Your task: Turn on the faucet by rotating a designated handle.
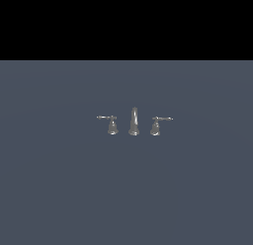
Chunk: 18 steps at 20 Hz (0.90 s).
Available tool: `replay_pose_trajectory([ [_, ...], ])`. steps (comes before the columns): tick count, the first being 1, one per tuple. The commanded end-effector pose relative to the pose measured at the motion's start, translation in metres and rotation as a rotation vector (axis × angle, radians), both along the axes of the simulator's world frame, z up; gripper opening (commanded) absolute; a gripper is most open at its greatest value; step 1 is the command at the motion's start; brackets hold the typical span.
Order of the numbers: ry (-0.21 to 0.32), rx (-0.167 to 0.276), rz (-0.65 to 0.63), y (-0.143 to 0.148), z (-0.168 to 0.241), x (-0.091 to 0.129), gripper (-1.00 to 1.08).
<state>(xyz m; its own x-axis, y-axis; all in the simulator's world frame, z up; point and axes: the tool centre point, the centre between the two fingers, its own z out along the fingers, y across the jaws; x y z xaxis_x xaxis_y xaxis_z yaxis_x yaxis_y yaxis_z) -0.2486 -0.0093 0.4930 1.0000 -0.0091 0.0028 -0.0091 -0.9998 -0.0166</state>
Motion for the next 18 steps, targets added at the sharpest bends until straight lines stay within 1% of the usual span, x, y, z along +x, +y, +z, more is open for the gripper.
replay_pose_trajectory([
  [1,0.0,0.0,0.0,0.0,0.0,0.0,-1.0],
  [6,0.0,0.0,-0.016,0.002,-0.004,0.004,-1.0],
  [10,0.001,0.0,-0.051,0.005,-0.014,0.012,-1.0],
  [14,0.001,0.0,-0.108,0.01,-0.028,0.025,-1.0],
  [18,0.002,0.0,-0.185,0.015,-0.049,0.043,-1.0],
])
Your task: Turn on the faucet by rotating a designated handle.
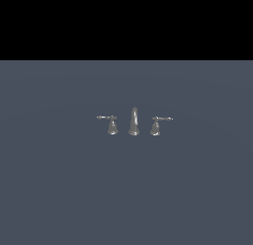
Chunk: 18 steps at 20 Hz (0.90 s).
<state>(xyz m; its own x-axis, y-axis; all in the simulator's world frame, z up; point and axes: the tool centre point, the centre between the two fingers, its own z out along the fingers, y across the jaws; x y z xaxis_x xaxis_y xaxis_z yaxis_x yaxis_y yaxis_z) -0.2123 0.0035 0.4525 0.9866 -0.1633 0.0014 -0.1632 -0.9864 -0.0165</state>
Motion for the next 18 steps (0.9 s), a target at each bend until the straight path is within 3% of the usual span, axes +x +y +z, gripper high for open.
replay_pose_trajectory([
  [1,0.001,0.0,-0.052,0.003,-0.014,0.012,-1.0],
  [18,0.006,0.001,-0.485,0.002,-0.129,0.121,-1.0],
])
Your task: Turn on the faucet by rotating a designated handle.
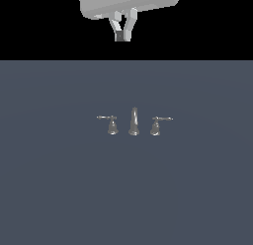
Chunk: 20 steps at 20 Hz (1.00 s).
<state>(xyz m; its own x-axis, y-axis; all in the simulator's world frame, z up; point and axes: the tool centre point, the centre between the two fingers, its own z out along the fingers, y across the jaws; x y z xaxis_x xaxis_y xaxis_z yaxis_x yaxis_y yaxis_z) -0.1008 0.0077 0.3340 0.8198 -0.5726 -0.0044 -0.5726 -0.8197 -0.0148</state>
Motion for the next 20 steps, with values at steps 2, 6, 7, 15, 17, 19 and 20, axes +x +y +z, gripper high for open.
replay_pose_trajectory([
  [2,0.0,0.0,-0.088,-0.005,-0.023,0.022,-1.0],
  [6,0.001,0.0,-0.186,-0.013,-0.049,0.046,-1.0],
  [7,0.002,-0.001,-0.211,-0.016,-0.056,0.051,-1.0],
  [15,0.004,-0.004,-0.411,-0.041,-0.108,0.096,-1.0],
  [17,0.005,-0.005,-0.462,-0.05,-0.122,0.107,-1.0],
  [19,0.005,-0.006,-0.514,-0.059,-0.136,0.117,-1.0],
  [20,0.006,-0.007,-0.541,-0.063,-0.143,0.122,-1.0],
])
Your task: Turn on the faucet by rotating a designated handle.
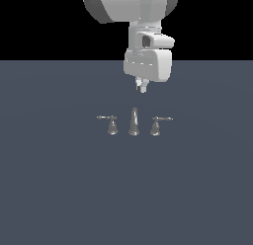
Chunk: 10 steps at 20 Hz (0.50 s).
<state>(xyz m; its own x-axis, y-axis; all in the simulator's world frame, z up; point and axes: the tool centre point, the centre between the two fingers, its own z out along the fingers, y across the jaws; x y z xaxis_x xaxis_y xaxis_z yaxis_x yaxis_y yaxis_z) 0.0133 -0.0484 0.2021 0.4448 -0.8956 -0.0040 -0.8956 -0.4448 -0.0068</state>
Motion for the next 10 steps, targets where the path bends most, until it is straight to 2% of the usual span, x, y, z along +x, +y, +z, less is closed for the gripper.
replay_pose_trajectory([
  [1,0.0,-0.002,-0.068,-0.012,-0.018,0.013,-1.0],
  [10,0.003,-0.007,-0.306,-0.062,-0.078,0.051,-1.0],
])
